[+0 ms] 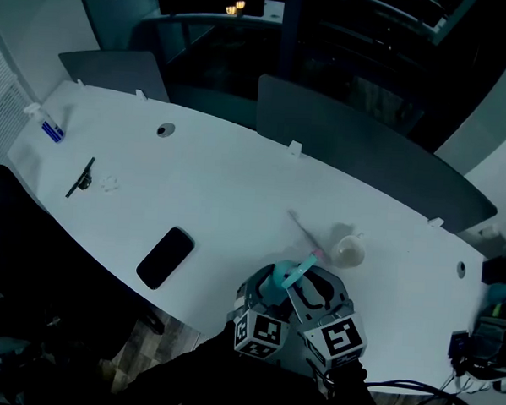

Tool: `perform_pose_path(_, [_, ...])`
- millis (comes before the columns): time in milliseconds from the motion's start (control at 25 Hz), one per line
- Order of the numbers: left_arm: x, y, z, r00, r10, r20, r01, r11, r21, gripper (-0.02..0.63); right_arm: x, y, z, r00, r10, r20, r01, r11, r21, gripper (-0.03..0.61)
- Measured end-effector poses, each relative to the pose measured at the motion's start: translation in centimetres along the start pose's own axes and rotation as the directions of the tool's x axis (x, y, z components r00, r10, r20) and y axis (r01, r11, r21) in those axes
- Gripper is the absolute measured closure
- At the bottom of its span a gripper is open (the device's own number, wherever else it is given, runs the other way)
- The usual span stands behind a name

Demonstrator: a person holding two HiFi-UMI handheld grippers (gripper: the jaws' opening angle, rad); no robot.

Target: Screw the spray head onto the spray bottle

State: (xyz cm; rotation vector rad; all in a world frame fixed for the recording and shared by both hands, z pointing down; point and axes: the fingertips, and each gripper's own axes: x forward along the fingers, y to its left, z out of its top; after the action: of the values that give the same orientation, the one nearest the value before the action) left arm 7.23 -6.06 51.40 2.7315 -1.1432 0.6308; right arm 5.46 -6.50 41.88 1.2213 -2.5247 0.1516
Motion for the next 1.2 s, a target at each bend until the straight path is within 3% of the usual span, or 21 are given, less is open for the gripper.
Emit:
perform_pose_path(80, [-0.3,-0.1,0.3,0.982,-0.183,0.046,0.179,0.981,0.079,0.264,0.0,0.2,0.1,0.999,0.04,-0.012,-0.04,0.999,-0.009,0.445])
perform_pose_path(160, [-0.2,-0.3,0.4,0.939,-0.341,0.047,0.331,0.933,0.145,0.26,0.1,0.3,0.1,0.997,0.077,-0.016,-0.077,0.997,-0.022,0.445])
perform_pose_path(240, [-0.2,-0.6,0.4,0.9,-0.436,0.027,0.425,0.888,0.174,0.264,0.1,0.2,0.2,0.995,0.094,-0.014,-0.095,0.995,-0.023,0.445])
perform_pose_path(280, [-0.3,-0.6,0.4,0.89,-0.455,0.02,0.445,0.878,0.179,0.267,0.1,0.2,0.2,0.996,0.093,-0.013,-0.093,0.995,-0.017,0.445])
perform_pose_path(320, [-0.3,-0.6,0.5,0.894,-0.448,0.019,0.438,0.882,0.176,0.268,0.1,0.2,0.2,0.997,0.083,-0.012,-0.083,0.996,-0.012,0.445])
perform_pose_path(360, [-0.2,-0.4,0.6,0.913,-0.407,0.027,0.398,0.903,0.162,0.268,0.1,0.1,0.3,0.998,0.064,-0.009,-0.065,0.998,-0.01,0.445])
perform_pose_path(480, [0.0,0.2,0.9,0.99,-0.12,0.067,0.118,0.992,0.032,0.27,0.2,0.0,0.4,1.0,0.012,-0.002,-0.012,1.0,-0.002,0.445])
perform_pose_path(560, [-0.1,0.1,0.8,0.997,0.035,0.071,-0.031,0.998,-0.062,0.27,0.1,-0.1,0.4,1.0,0.004,0.003,-0.004,1.0,0.005,0.445])
perform_pose_path(600, [-0.2,0.0,0.7,0.996,0.046,0.076,-0.04,0.996,-0.076,0.272,-0.1,-0.2,0.4,1.0,0.005,0.006,-0.005,1.0,0.008,0.445])
perform_pose_path(680, [-0.6,0.2,0.5,0.995,-0.042,0.092,0.045,0.999,-0.031,0.271,-0.2,-0.2,0.3,1.0,0.026,0.011,-0.026,1.0,0.01,0.445])
perform_pose_path(760, [-1.0,0.9,0.4,0.98,-0.18,0.089,0.176,0.983,0.055,0.202,-0.1,0.3,0.2,0.998,0.065,0.013,-0.065,0.998,-0.004,0.445])
perform_pose_path(840, [-0.9,0.6,0.6,0.941,-0.334,0.06,0.325,0.938,0.121,0.199,0.0,0.5,0.2,0.996,0.094,0.006,-0.094,0.995,-0.017,0.445])
perform_pose_path(880, [-0.7,0.1,0.7,0.915,-0.401,0.041,0.392,0.909,0.141,0.231,0.0,0.4,0.2,0.995,0.097,0.001,-0.097,0.995,-0.018,0.445])
perform_pose_path(920, [-0.5,-0.3,0.7,0.896,-0.444,0.026,0.436,0.887,0.15,0.275,0.0,0.3,0.2,0.995,0.095,-0.003,-0.095,0.995,-0.014,0.445])
perform_pose_path(960, [-0.4,-0.5,0.7,0.889,-0.457,0.018,0.449,0.88,0.152,0.276,0.0,0.1,0.2,0.996,0.089,-0.005,-0.089,0.996,-0.009,0.445])
perform_pose_path(1000, [-0.4,-0.5,0.8,0.9,-0.435,0.023,0.427,0.892,0.146,0.278,0.0,0.1,0.2,0.997,0.078,-0.004,-0.078,0.997,-0.005,0.445])
perform_pose_path(1040, [-0.4,-0.3,0.9,0.926,-0.375,0.039,0.368,0.921,0.129,0.279,0.0,0.0,0.2,0.998,0.062,-0.003,-0.062,0.998,-0.007,0.445])
perform_pose_path(1120, [-0.5,0.1,0.9,0.985,-0.16,0.063,0.157,0.986,0.048,0.279,0.1,0.1,0.4,1.0,0.025,0.003,-0.025,1.0,-0.015,0.445])
perform_pose_path(1200, [-0.7,0.3,0.6,0.997,0.057,0.045,-0.056,0.998,-0.033,0.279,0.1,0.4,0.4,1.0,0.01,0.008,-0.009,1.0,-0.008,0.445])
